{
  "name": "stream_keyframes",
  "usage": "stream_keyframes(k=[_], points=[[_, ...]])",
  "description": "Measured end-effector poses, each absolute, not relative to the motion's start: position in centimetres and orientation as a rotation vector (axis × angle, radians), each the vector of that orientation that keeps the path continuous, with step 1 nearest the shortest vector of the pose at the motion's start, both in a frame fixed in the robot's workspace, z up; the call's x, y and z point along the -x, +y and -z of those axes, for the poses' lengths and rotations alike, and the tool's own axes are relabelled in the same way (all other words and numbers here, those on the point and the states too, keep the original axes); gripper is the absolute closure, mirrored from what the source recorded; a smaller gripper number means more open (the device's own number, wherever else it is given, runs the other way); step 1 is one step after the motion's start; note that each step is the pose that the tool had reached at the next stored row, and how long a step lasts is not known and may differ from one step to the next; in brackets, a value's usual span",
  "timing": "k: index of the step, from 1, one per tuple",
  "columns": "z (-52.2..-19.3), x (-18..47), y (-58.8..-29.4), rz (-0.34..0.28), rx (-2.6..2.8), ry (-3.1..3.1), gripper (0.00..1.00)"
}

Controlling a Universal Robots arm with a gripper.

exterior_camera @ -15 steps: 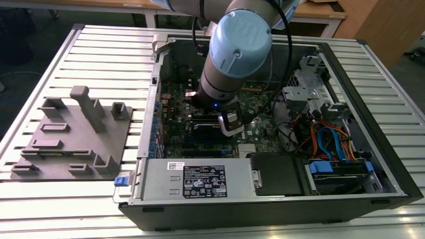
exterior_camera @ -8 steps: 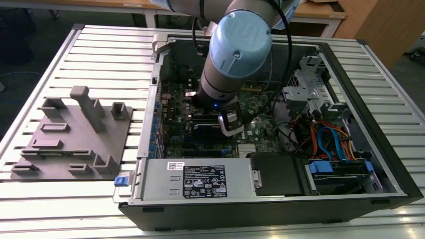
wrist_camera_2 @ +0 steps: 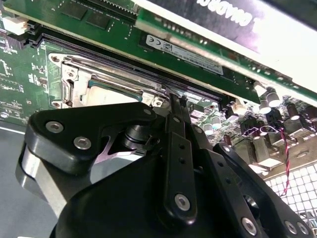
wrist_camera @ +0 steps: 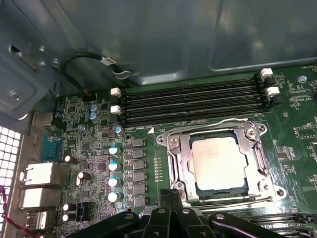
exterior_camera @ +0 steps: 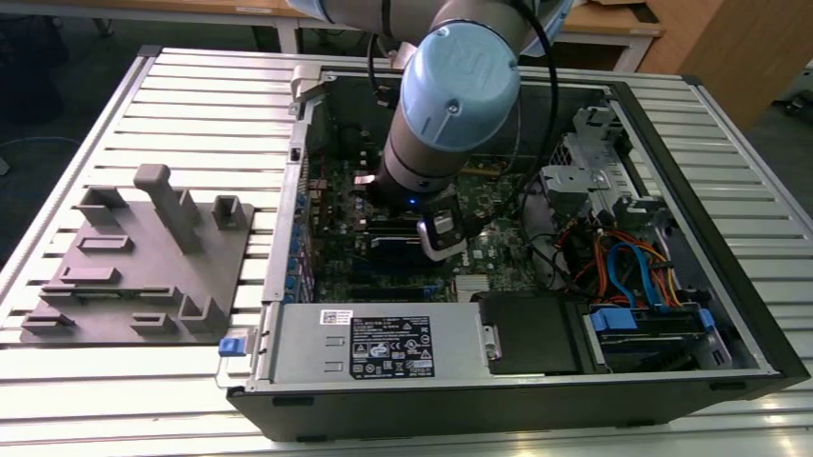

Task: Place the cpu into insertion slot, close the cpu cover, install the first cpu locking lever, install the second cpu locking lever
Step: 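Install the second cpu locking lever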

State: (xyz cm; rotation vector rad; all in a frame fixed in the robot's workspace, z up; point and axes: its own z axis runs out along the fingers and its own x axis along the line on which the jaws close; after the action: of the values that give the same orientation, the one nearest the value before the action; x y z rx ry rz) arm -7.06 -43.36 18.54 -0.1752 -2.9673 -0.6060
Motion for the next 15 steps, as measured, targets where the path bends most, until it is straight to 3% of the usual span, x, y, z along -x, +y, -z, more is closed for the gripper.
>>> stream_keyframes(k=[15], points=[[-19.5, 7.1, -43.3, 0.618, 0.174, -2.964, 0.9]])
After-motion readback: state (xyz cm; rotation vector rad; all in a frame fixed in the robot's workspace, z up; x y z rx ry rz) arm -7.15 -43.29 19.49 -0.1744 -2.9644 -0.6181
